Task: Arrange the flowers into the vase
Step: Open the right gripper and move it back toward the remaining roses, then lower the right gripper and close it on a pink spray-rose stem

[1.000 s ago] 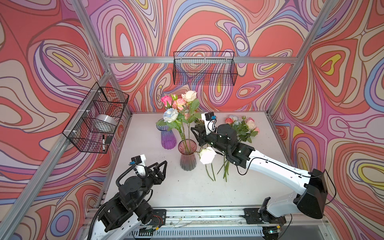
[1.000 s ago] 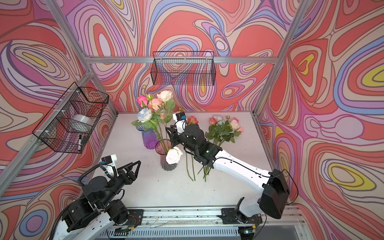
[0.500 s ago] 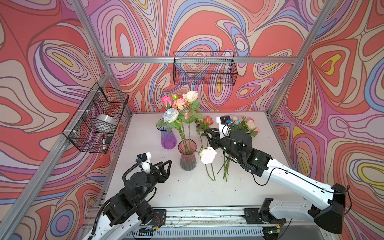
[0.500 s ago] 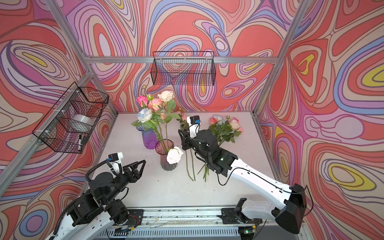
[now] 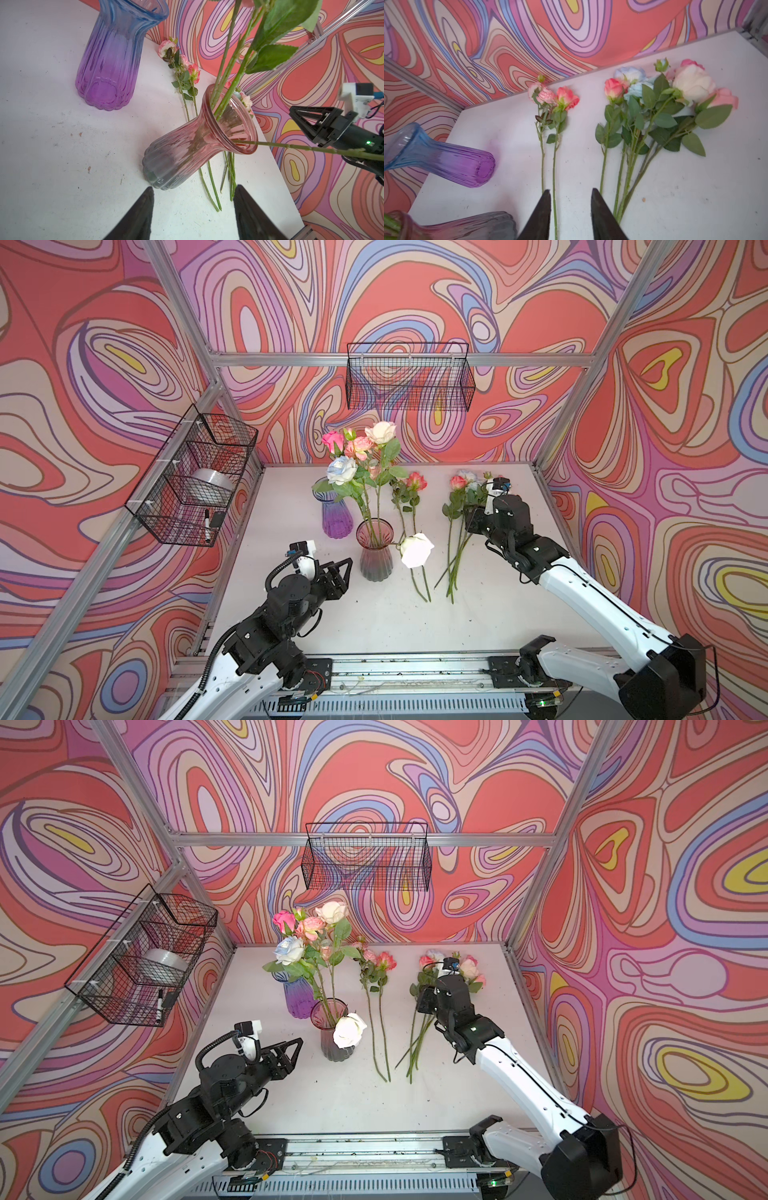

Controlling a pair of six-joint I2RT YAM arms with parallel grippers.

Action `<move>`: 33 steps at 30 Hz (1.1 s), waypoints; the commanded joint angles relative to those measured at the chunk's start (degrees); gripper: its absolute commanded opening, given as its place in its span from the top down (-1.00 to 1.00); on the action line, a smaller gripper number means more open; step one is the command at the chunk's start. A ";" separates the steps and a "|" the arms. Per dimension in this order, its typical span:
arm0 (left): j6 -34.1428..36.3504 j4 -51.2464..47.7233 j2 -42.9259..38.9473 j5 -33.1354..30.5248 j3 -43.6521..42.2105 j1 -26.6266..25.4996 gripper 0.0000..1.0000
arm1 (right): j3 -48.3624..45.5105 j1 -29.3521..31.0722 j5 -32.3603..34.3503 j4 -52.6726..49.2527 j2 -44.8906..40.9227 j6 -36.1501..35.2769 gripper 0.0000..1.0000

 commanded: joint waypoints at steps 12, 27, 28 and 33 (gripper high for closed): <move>-19.78 -17.01 -2.49 -18.00 -2.21 0.06 -0.24 | -0.64 -4.70 -17.40 1.61 10.52 7.32 0.30; -27.14 -17.06 -3.04 -15.44 -8.08 0.08 -0.23 | 13.91 -0.93 -19.29 -7.28 31.25 0.24 0.50; -26.16 -15.67 -2.90 -14.73 -8.34 0.06 -0.23 | 15.87 0.74 -18.81 -7.43 33.45 -0.72 0.45; -22.38 -10.90 -1.80 -11.15 -8.58 0.06 -0.23 | 23.69 4.70 -14.07 -8.90 42.86 -3.24 0.37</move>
